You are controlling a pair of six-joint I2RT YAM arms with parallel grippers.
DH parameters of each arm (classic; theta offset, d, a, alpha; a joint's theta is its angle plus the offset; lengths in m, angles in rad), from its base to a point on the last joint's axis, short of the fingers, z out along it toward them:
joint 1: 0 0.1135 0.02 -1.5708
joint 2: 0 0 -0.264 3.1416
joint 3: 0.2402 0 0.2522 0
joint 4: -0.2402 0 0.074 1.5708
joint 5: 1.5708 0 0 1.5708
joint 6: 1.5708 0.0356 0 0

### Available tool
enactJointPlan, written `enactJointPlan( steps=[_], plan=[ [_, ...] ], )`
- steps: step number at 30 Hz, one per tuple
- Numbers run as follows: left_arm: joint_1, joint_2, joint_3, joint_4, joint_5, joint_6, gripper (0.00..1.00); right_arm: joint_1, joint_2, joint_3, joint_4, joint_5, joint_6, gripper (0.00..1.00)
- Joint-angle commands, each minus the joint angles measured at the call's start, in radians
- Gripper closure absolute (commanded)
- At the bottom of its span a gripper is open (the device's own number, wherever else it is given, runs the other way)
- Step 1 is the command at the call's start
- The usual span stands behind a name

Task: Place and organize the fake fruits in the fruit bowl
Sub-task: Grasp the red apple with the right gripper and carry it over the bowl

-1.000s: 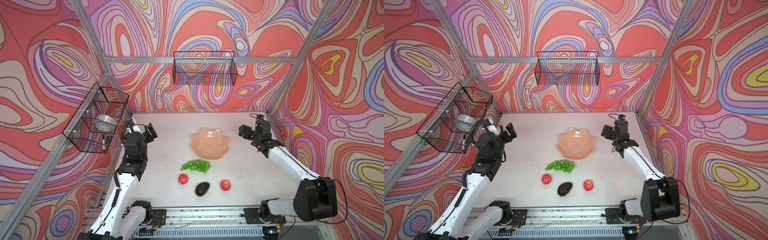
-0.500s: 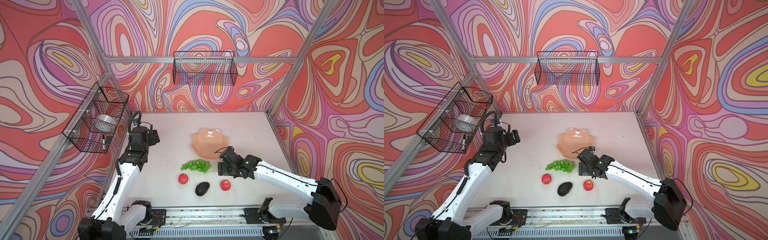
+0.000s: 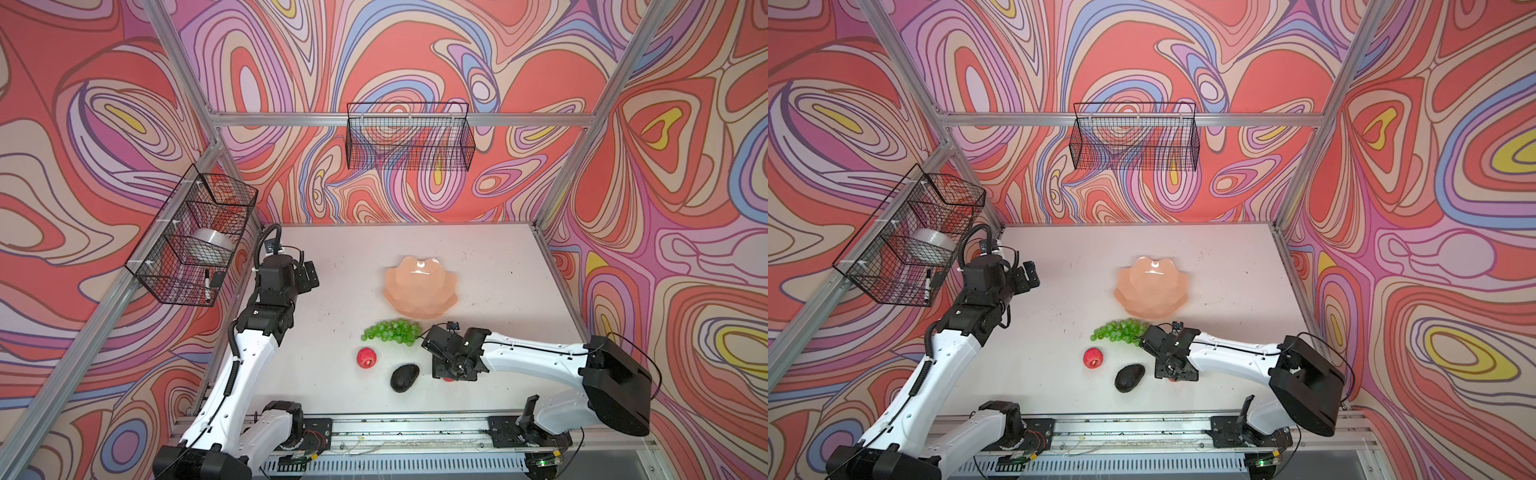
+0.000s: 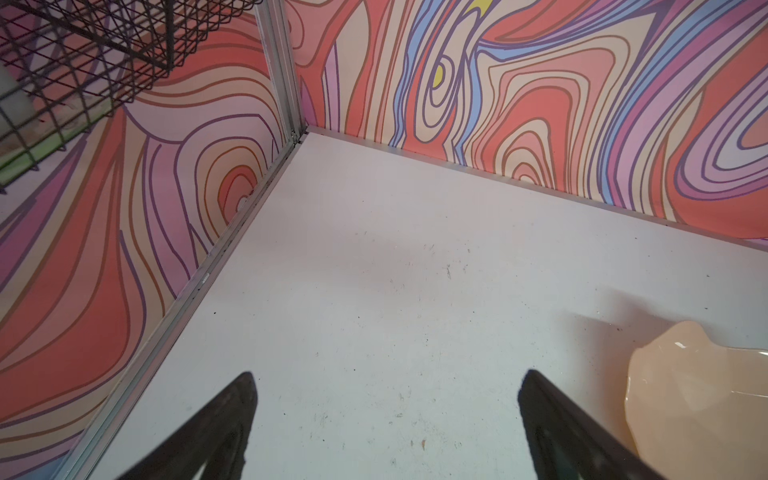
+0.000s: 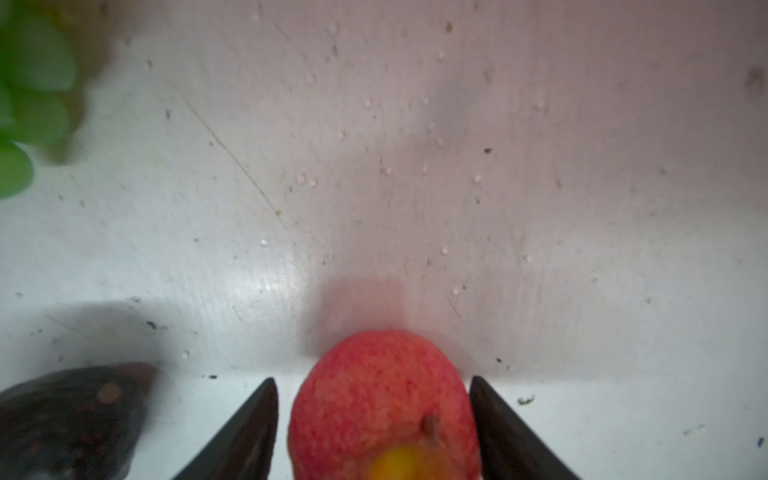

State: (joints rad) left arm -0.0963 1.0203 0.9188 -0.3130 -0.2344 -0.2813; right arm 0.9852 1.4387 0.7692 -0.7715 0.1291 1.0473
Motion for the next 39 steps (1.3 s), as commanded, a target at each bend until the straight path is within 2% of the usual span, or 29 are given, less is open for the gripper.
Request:
enactJointPlan(
  steps=[1,5,9,13,17,21,24,28,31,39],
  plan=[
    [0.005,-0.014,0.000,-0.027,0.011,0.009,0.02,0.009,0.005,-0.019,0.013,0.008,0.043,0.37],
    [0.006,-0.014,0.000,-0.029,0.011,0.007,0.02,0.007,-0.028,0.051,-0.079,0.092,0.012,0.47],
    [0.006,-0.012,-0.001,-0.028,0.014,-0.001,0.02,-0.014,-0.045,0.237,-0.196,0.234,-0.088,0.50],
    [0.006,-0.007,-0.003,-0.026,0.044,-0.015,0.02,-0.133,-0.006,0.377,-0.100,0.279,-0.264,0.53],
    [0.006,-0.006,0.012,-0.044,0.059,-0.014,0.02,-0.258,0.118,0.494,0.063,0.231,-0.419,0.54],
    [0.006,-0.026,0.007,-0.040,0.051,-0.009,0.02,-0.299,0.299,0.666,0.104,0.206,-0.579,0.54],
    [0.006,-0.040,-0.004,-0.029,0.070,-0.020,0.01,-0.326,0.425,0.765,0.125,0.157,-0.653,0.54],
    [0.006,-0.043,0.003,-0.041,0.069,-0.015,0.01,-0.344,0.548,0.851,0.120,0.148,-0.688,0.55],
    [0.006,-0.045,0.003,-0.044,0.056,-0.012,0.01,-0.350,0.604,0.857,0.144,0.109,-0.681,0.55],
    [0.005,-0.043,0.003,-0.042,0.062,-0.012,0.01,-0.353,0.688,0.851,0.184,0.094,-0.660,0.51]
  ],
)
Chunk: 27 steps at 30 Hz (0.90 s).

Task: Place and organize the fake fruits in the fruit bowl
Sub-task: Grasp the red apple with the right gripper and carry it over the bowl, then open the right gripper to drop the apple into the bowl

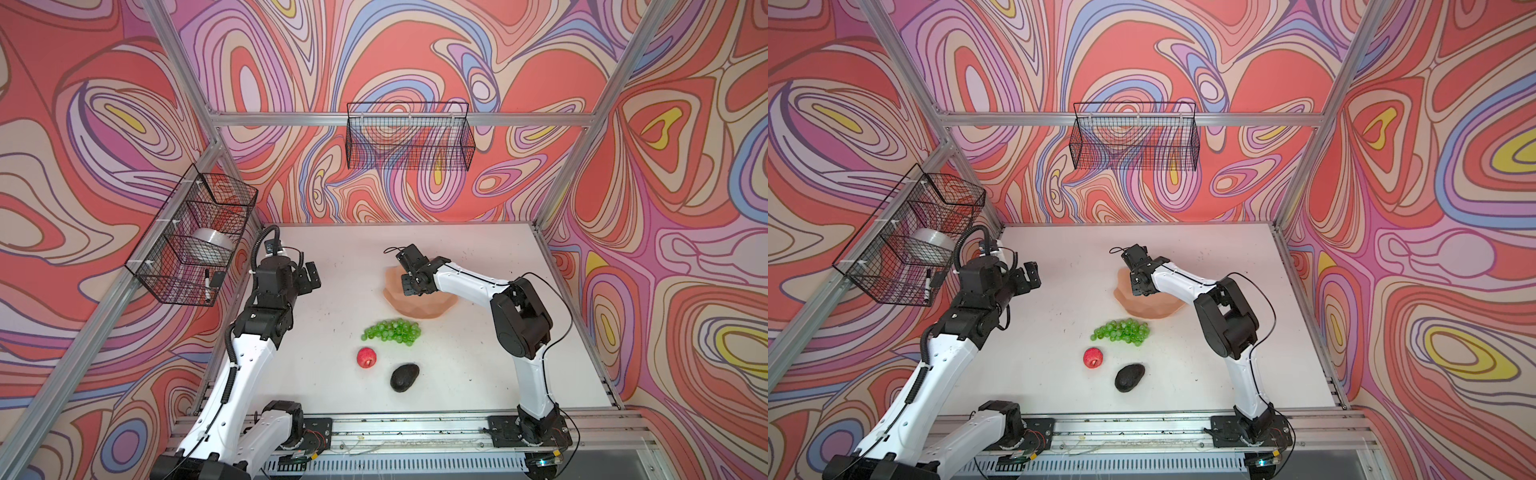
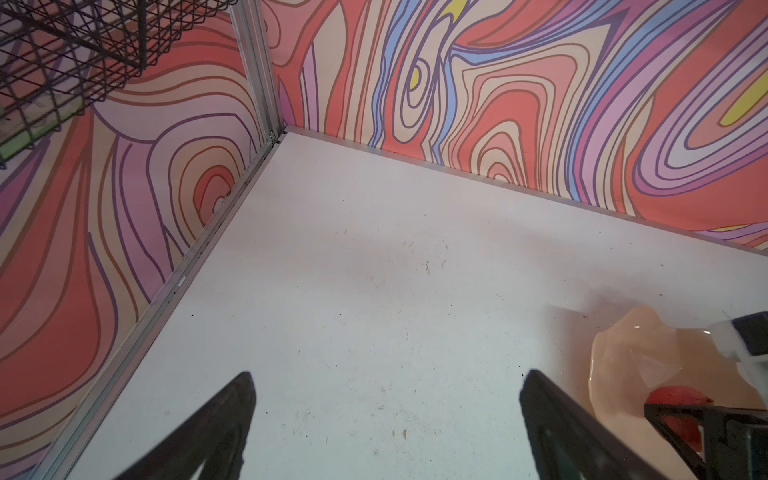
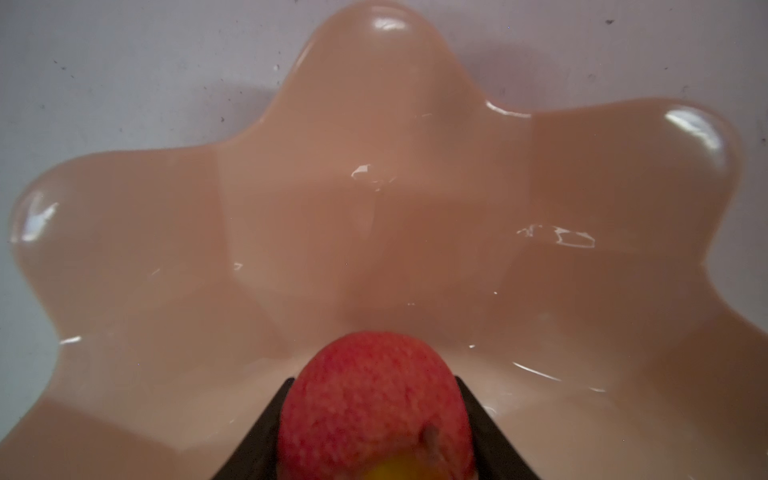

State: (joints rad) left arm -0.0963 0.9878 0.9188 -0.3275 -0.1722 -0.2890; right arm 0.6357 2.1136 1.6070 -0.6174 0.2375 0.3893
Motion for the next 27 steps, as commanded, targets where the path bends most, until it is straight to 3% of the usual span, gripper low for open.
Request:
enactJointPlan(
  steps=[1,9,18,23,27],
  plan=[
    [0.006,-0.011,0.003,-0.026,0.002,-0.004,0.01,-0.003,0.015,0.013,0.032,-0.015,-0.001,0.50],
    [0.004,-0.015,0.002,-0.070,0.015,-0.044,0.01,-0.011,0.010,0.001,0.034,-0.023,0.006,0.33],
    [0.004,-0.040,0.027,-0.342,0.144,-0.078,0.04,-0.036,-0.137,-0.013,0.033,-0.045,0.007,0.19],
    [0.004,-0.087,-0.038,-0.314,0.058,-0.074,0.02,-0.008,-0.266,-0.056,-0.017,-0.120,0.000,0.19],
    [0.005,-0.086,-0.042,-0.299,-0.031,-0.072,0.00,0.139,-0.336,-0.100,-0.086,-0.109,0.004,0.18]
  ],
)
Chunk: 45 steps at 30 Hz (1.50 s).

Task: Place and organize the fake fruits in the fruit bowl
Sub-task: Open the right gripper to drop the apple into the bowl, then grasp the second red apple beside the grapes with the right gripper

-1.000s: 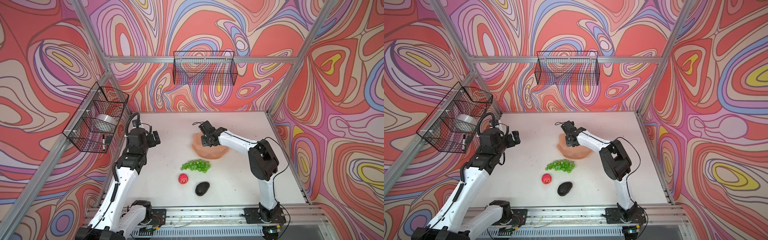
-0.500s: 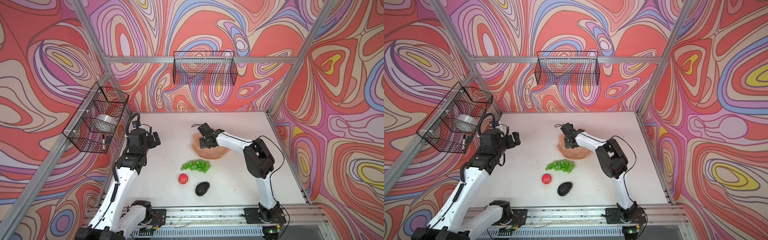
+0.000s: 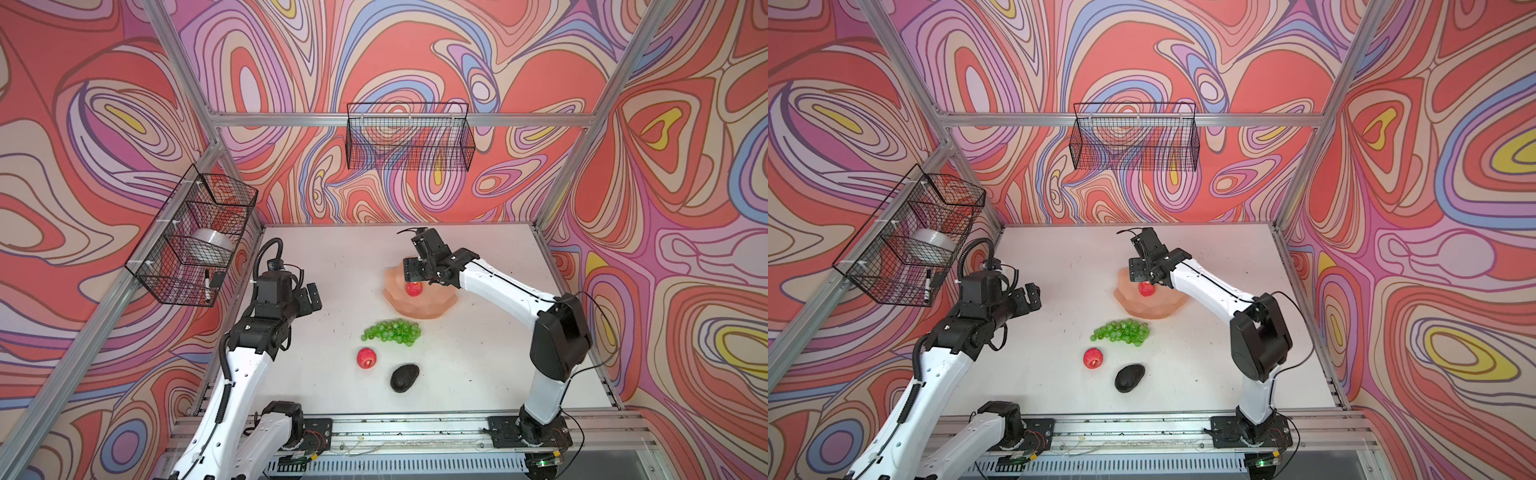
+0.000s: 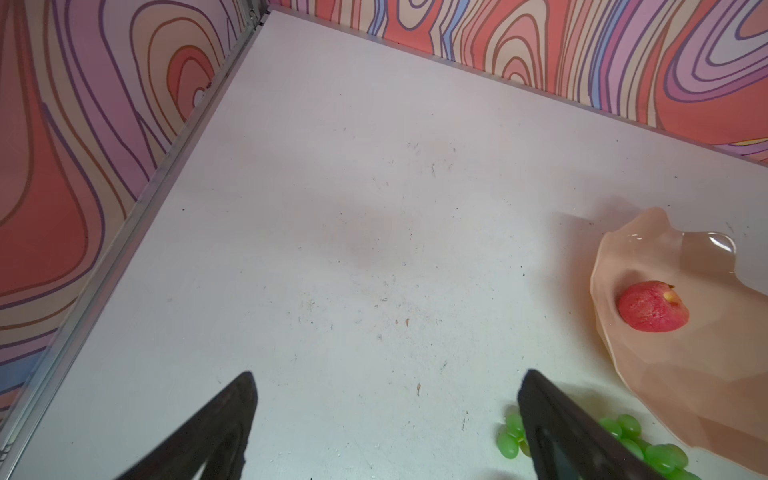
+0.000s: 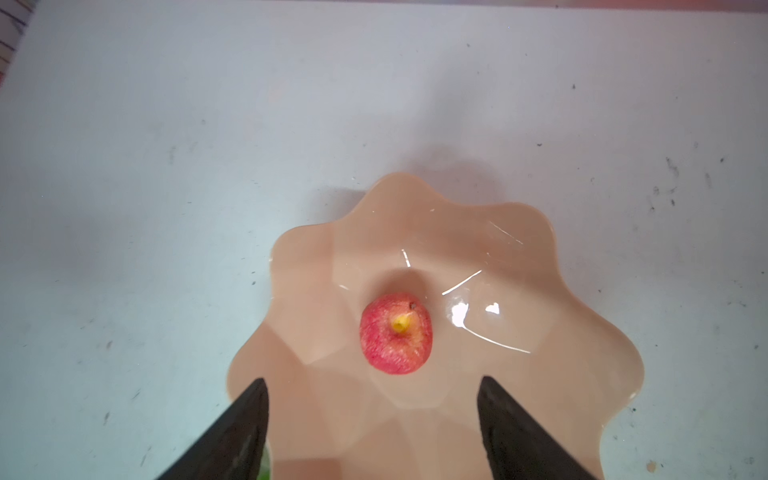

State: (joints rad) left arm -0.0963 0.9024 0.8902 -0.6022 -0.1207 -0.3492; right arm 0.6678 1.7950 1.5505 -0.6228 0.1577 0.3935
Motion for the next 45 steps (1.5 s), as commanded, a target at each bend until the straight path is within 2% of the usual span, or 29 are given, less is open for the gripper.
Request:
enactJointPlan(
  steps=[1,6,14,16,21,35,39,41,45],
  plan=[
    [0.006,0.001,-0.013,-0.025,-0.105,-0.010,0.00,0.142,-0.017,-0.049,-0.098,-0.044,0.011,0.18],
    [0.010,0.004,-0.007,-0.027,-0.170,-0.005,0.00,0.327,-0.046,-0.110,-0.124,-0.097,0.088,0.19],
    [0.027,-0.059,-0.035,-0.019,-0.189,-0.022,0.00,0.448,0.064,-0.141,-0.043,-0.214,0.172,0.19],
    [0.028,-0.070,-0.041,-0.019,-0.195,-0.021,0.00,0.461,0.100,-0.133,-0.018,-0.254,0.190,0.20],
    [0.030,-0.086,-0.045,-0.020,-0.205,-0.023,0.00,0.477,0.193,-0.068,-0.070,-0.242,0.171,0.20],
    [0.033,-0.092,-0.046,-0.027,-0.207,-0.026,0.00,0.475,0.338,0.058,-0.123,-0.124,0.138,0.21],
    [0.035,-0.092,-0.046,-0.027,-0.206,-0.027,0.00,0.472,0.352,0.071,-0.120,-0.100,0.129,0.30],
    [0.036,-0.094,-0.046,-0.029,-0.208,-0.027,0.00,0.467,0.347,0.068,-0.121,-0.097,0.131,0.40],
    [0.036,-0.098,-0.048,-0.030,-0.217,-0.026,0.00,0.447,0.264,0.033,-0.129,-0.084,0.150,0.48]
  ],
)
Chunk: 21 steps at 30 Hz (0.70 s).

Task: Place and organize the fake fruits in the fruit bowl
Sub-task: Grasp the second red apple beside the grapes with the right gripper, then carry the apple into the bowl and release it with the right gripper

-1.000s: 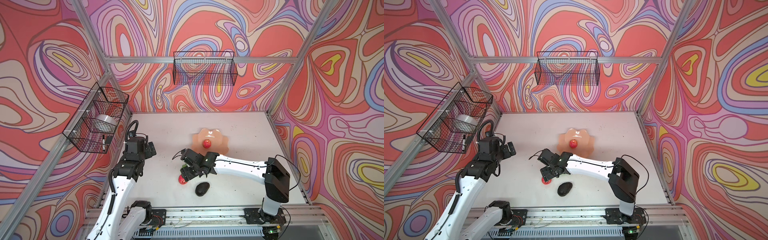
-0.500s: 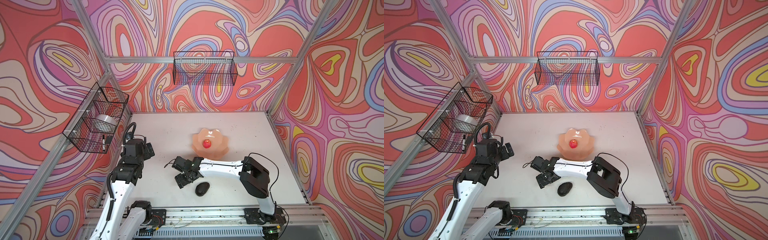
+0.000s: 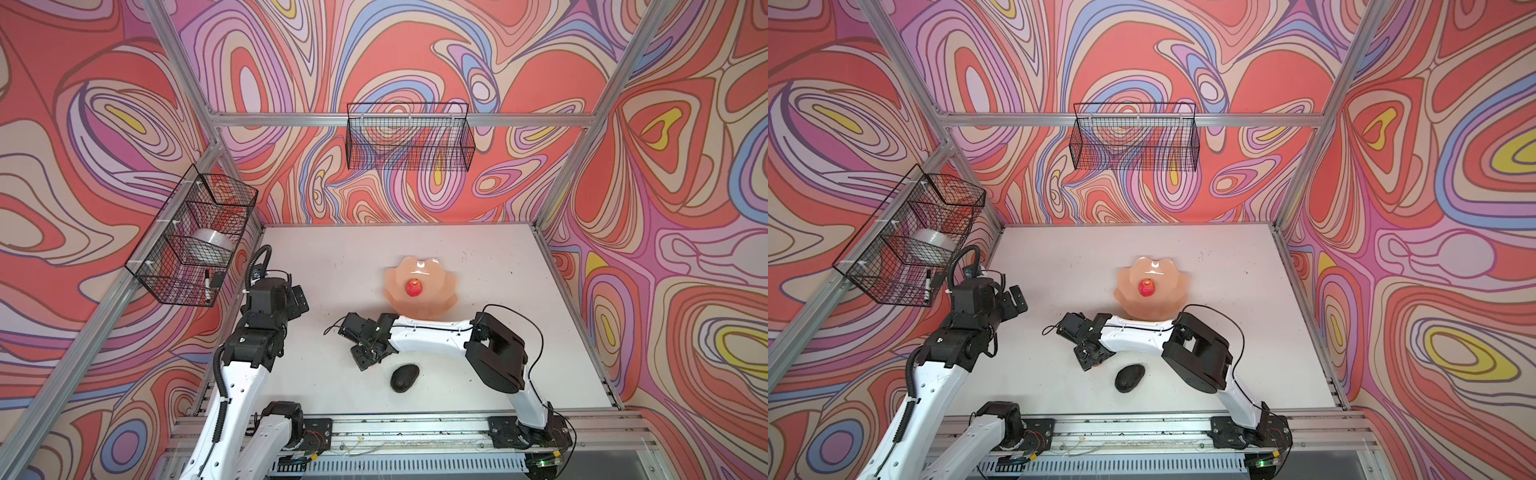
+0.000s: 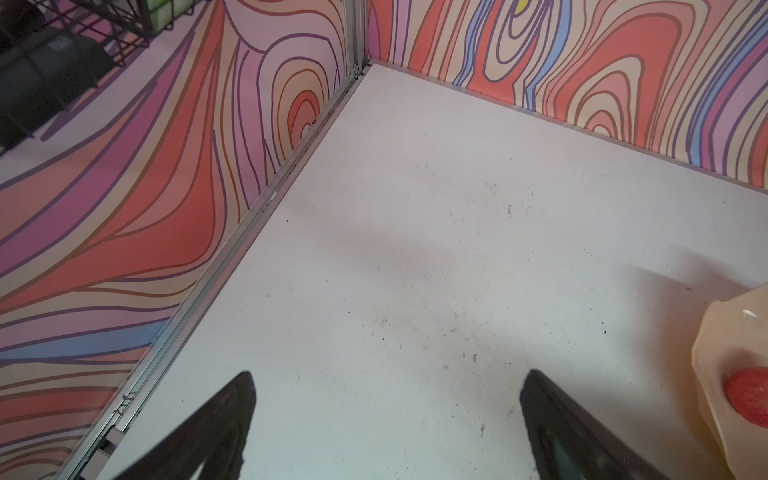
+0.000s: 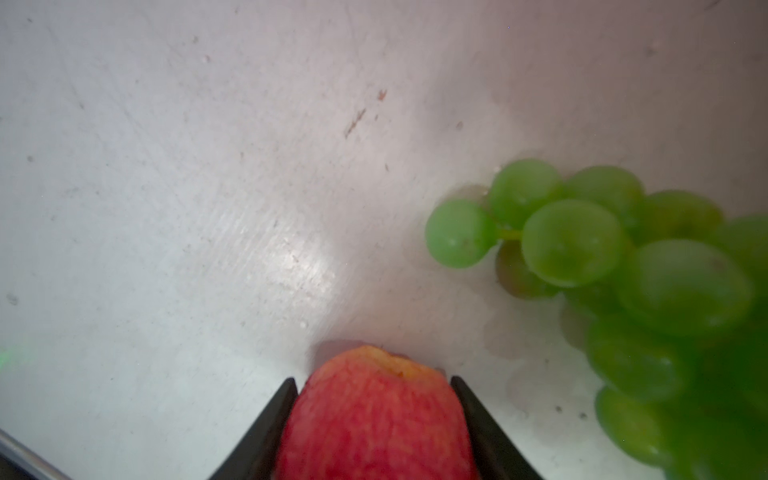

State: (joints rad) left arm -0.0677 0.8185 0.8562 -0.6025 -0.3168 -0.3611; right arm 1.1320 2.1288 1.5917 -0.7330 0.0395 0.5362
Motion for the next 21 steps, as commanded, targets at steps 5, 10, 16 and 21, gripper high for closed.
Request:
enactJointPlan(
  steps=[5,10,16,21],
  plan=[
    [0.011,-0.012,-0.016,-0.019,-0.013,-0.014,0.00,-0.105,-0.266,-0.068,-0.085,0.079,0.005,0.53],
    [0.017,-0.006,-0.013,-0.020,0.000,-0.019,0.00,-0.296,-0.400,-0.174,-0.106,0.121,-0.040,0.53],
    [0.019,-0.009,-0.014,-0.020,0.000,-0.018,0.00,-0.468,-0.367,-0.209,-0.037,0.168,-0.122,0.53],
    [0.020,-0.010,-0.016,-0.023,-0.002,-0.018,0.00,-0.529,-0.256,-0.189,0.037,0.161,-0.147,0.53]
  ],
)
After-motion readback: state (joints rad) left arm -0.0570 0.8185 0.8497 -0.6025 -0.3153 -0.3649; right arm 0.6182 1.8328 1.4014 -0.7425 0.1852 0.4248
